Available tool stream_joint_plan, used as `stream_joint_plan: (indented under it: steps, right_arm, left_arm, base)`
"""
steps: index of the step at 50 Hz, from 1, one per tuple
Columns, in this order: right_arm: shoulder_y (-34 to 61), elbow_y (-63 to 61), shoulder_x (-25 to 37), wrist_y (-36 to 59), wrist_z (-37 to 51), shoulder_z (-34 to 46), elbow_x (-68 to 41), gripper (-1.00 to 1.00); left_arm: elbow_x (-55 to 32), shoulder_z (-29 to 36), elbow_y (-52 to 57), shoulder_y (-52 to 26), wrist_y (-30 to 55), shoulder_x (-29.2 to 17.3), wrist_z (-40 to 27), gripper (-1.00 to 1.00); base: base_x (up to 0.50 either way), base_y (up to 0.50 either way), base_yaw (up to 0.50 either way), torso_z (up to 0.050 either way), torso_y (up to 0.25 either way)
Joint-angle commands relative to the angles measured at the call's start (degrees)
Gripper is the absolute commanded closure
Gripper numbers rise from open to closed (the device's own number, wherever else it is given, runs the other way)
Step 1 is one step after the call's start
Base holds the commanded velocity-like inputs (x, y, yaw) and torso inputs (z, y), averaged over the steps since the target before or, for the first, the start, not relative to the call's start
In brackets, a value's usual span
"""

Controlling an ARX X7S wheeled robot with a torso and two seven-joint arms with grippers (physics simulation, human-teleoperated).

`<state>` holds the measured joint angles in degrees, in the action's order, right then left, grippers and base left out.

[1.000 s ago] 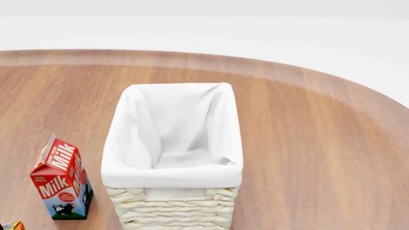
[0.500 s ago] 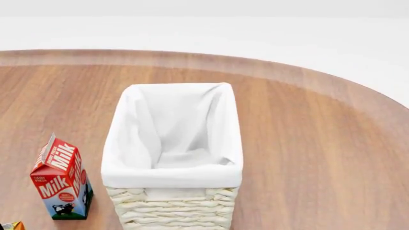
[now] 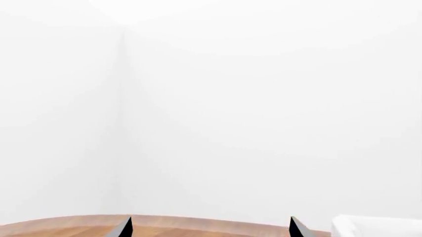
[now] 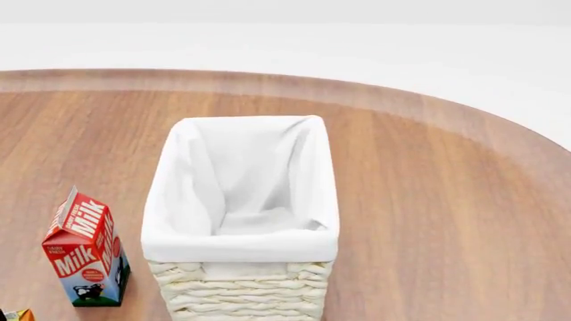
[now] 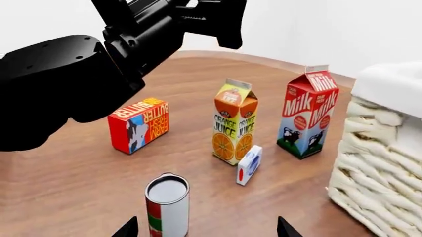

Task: Pick up the alphabet soup, and put it in the basket.

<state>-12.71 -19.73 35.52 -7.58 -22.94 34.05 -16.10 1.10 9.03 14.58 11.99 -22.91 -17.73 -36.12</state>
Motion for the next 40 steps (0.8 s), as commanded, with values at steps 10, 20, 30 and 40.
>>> stream_joint_plan:
  steps: [10, 20, 30, 40]
  right_arm:
    - [1.31, 2.06, -0.80, 1.64, 0.03, 2.92, 5.44, -1.00]
    - [1.93, 2.56, -1.44, 2.96, 0.77, 3.49, 6.84, -1.00]
    - [2.72, 3.34, -1.96, 4.13, 1.47, 3.41, 7.19, -1.00]
    - [3.55, 4.34, -2.83, 5.57, 2.29, 3.90, 8.43, -1.00]
  left_arm:
    - [0.17, 0.34, 0.03, 0.08, -0.18, -0.29, -0.38, -1.00]
    - [0.08, 0.48, -0.03, -0.02, -0.15, -0.43, -0.48, -1.00]
    - [0.09, 0.58, 0.10, 0.11, -0.18, -0.60, -0.66, -1.00]
    - [0.09, 0.64, 0.15, 0.18, -0.29, -0.76, -0.89, -1.00]
  base:
    - [0.00, 0.00, 0.00, 0.000, 0.000]
    - [0.00, 0.00, 0.00, 0.000, 0.000]
    - [0.00, 0.00, 0.00, 0.000, 0.000]
    - [0.00, 0.00, 0.00, 0.000, 0.000]
